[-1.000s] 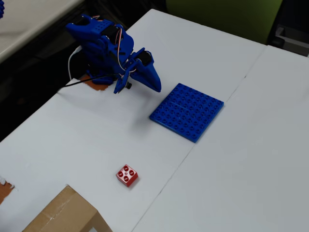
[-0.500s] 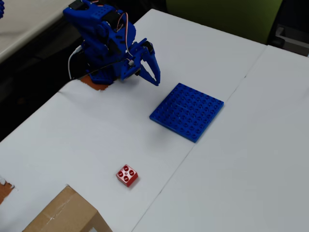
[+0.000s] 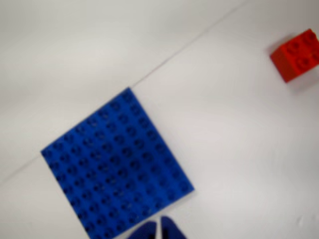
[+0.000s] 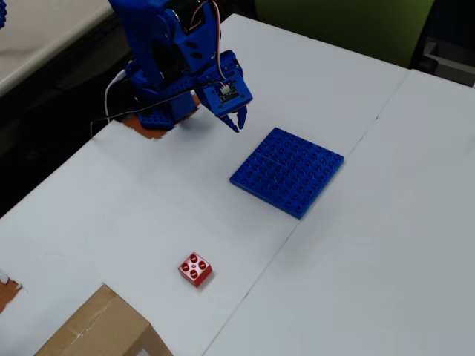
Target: Pick up the 2x2 red block and go up the 8x8 blue block.
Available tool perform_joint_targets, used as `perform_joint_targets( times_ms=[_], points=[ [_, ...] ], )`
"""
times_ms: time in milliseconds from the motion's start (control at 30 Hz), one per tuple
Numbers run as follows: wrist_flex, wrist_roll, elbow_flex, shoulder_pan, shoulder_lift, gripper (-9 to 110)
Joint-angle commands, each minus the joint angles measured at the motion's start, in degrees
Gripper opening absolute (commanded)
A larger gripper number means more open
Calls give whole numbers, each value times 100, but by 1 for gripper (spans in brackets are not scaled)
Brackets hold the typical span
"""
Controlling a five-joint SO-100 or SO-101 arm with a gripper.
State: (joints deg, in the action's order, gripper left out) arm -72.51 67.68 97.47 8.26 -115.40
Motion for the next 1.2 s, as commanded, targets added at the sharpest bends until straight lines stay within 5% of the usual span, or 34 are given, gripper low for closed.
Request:
perform_joint_targets(
  times_ms=[0,633,1167],
  points=[
    [-316,659,-1538,167,1037,0],
    [-1063,5467,-4676,1705,4482,1],
    [-1371,7444,-6390,2733,5854,1]
  ],
)
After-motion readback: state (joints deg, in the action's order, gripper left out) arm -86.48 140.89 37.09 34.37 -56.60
